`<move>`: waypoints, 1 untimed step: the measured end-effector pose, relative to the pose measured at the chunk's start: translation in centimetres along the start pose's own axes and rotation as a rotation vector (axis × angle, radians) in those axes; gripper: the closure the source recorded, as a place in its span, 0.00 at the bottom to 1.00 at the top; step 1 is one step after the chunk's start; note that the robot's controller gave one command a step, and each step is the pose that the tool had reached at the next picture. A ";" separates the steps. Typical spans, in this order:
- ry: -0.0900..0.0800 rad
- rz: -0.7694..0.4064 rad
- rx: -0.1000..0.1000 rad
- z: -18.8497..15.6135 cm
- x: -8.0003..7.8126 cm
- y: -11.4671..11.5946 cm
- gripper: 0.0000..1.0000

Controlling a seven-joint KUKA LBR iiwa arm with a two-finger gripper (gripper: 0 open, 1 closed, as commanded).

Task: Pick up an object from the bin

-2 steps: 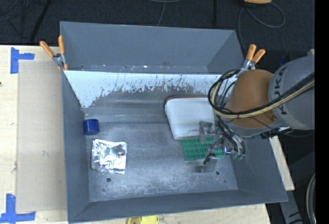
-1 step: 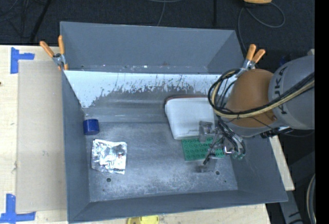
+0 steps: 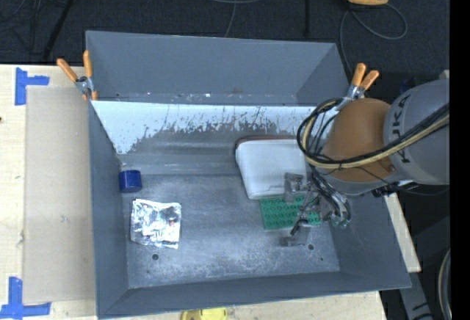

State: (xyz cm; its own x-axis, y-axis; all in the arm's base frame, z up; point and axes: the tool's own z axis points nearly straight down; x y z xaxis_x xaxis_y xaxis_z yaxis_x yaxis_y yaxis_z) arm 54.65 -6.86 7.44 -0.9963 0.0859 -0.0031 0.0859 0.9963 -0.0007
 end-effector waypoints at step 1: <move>0.001 -0.005 0.001 0.0 0.0 0.0 0.00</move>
Offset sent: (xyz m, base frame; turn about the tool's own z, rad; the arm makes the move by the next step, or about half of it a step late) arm 0.0000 0.0000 0.0000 0.0000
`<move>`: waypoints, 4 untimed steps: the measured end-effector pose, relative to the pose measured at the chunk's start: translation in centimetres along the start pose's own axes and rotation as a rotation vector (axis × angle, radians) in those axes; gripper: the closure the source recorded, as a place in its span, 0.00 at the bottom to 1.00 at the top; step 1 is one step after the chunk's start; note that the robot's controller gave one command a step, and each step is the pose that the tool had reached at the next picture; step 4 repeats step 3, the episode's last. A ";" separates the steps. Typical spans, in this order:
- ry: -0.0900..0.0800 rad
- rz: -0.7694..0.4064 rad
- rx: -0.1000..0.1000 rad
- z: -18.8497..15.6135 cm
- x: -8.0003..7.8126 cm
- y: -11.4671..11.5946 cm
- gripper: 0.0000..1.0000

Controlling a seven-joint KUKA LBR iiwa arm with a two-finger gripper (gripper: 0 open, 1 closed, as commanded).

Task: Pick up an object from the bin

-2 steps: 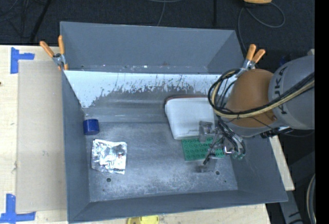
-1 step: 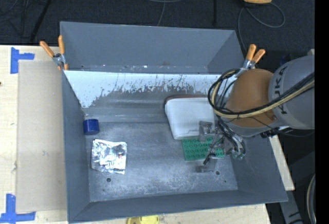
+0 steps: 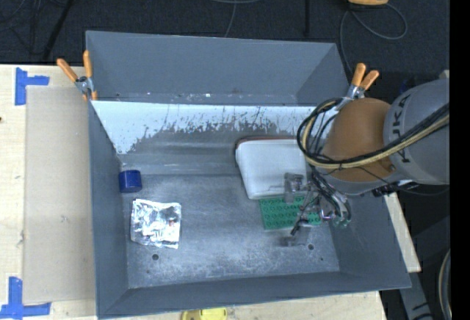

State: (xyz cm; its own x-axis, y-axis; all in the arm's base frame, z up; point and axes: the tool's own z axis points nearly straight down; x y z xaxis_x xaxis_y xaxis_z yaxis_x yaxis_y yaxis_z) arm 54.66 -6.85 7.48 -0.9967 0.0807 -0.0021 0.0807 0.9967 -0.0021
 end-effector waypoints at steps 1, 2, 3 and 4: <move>0.009 -0.002 -0.001 0.2 0.2 0.1 1.00; -0.006 -0.006 -0.002 -11.6 0.0 0.1 1.00; 0.001 -0.008 -0.002 -12.1 -0.1 0.1 1.00; 0.001 -0.008 -0.002 -12.1 -0.1 0.1 1.00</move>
Offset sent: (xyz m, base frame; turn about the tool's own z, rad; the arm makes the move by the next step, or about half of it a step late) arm 0.0000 0.0000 0.0000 0.0000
